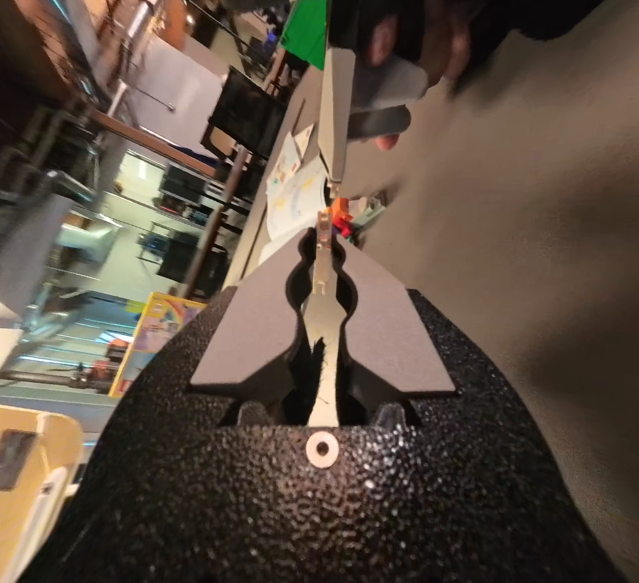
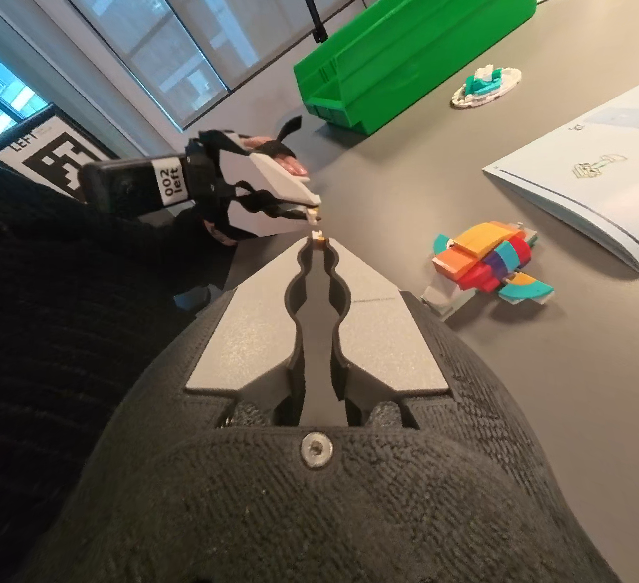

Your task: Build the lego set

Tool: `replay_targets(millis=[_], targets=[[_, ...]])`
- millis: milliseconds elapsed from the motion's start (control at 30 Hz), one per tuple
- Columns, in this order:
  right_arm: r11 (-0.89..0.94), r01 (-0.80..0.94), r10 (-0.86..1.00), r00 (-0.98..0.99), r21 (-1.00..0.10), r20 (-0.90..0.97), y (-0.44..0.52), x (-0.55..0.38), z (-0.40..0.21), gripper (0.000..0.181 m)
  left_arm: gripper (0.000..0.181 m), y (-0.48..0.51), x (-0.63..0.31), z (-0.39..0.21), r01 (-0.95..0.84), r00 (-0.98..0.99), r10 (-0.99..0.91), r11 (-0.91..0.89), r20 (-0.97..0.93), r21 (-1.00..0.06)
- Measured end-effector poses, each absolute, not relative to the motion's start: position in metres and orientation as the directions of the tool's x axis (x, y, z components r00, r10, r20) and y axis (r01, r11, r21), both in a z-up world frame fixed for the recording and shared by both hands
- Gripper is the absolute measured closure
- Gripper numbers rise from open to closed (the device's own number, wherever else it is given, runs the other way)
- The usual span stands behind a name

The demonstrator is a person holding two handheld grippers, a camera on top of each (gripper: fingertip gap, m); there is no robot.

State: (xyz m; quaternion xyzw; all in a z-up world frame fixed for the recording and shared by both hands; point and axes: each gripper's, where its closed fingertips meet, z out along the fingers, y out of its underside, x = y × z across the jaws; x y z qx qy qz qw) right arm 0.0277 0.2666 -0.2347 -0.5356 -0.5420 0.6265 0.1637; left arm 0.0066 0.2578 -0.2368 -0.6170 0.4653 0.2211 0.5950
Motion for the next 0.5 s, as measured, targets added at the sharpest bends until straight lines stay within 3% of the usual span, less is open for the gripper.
replay_targets(millis=[33,267,500], targets=[[-0.351,0.372,0.786,-0.381,-0.859,-0.486,0.265,0.028,-0.234,0.177,0.175,0.257,0.008,-0.235,-0.845,0.453,-0.299,0.154,-0.84,-0.511],[-0.327,0.361,0.78,-0.418,-0.873,-0.465,0.256,0.028,-0.231,0.177,0.176,0.255,0.017,-0.235,-0.89,0.352,-0.238,0.215,-0.905,-0.402],[-0.314,0.368,0.776,-0.431,-0.875,-0.46,0.253,0.029,-0.232,0.177,0.175,0.252,0.019,-0.235,-0.895,0.326,-0.23,0.237,-0.917,-0.378]])
